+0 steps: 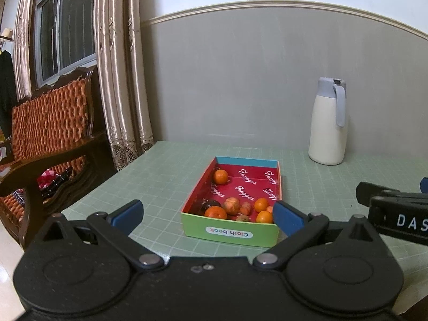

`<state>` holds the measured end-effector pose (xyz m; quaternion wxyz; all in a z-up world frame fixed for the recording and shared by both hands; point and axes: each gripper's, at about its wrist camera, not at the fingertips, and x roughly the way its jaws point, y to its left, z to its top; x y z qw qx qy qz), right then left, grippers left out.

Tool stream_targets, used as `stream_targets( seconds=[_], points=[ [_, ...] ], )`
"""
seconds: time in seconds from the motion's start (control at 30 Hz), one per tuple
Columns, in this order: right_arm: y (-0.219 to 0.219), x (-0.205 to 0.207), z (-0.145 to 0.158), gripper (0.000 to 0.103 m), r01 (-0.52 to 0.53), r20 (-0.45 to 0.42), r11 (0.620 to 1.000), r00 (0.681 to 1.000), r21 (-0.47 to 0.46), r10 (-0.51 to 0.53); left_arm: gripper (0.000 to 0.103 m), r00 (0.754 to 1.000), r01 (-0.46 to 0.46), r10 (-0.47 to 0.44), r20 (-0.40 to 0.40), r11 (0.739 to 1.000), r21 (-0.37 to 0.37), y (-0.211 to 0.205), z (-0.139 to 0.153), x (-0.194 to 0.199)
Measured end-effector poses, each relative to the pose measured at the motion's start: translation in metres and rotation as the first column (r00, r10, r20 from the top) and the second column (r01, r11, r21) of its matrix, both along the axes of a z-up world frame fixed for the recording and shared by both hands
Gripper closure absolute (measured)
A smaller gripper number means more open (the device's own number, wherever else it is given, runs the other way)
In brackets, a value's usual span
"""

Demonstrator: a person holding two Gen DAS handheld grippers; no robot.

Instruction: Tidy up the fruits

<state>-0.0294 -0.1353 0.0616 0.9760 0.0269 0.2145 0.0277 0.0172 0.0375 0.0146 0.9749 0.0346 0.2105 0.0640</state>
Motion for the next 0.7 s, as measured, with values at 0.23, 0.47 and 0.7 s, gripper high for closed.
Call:
stream_targets(
  seconds=[0.23, 0.47, 0.7],
  points=[
    [-0.0009, 0.001, -0.0006, 0.0, 0.003, -0.002, 1.0, 1.0, 0.004, -0.003, 0.006, 1.0, 0.002, -0.002, -0.006, 1.0, -0.007, -0.0007, -0.0004, 0.0015],
    [-0.0011, 0.0018, -0.0008, 0.0, 0.004, -0.002, 1.0, 1.0, 0.005, -0.004, 0.006, 1.0, 0.002, -0.002, -0.009, 1.0, -0.015, 0.0003, -0.0001, 0.0028],
    [-0.0002, 0.0018, -0.0012, 0.0, 0.01, 0.003, 1.0, 1.0, -0.003, -0.01, 0.006, 1.0, 0.003, -0.003, -0.012, 1.0, -0.021, 0.0016, 0.0002, 0.0034]
  ],
)
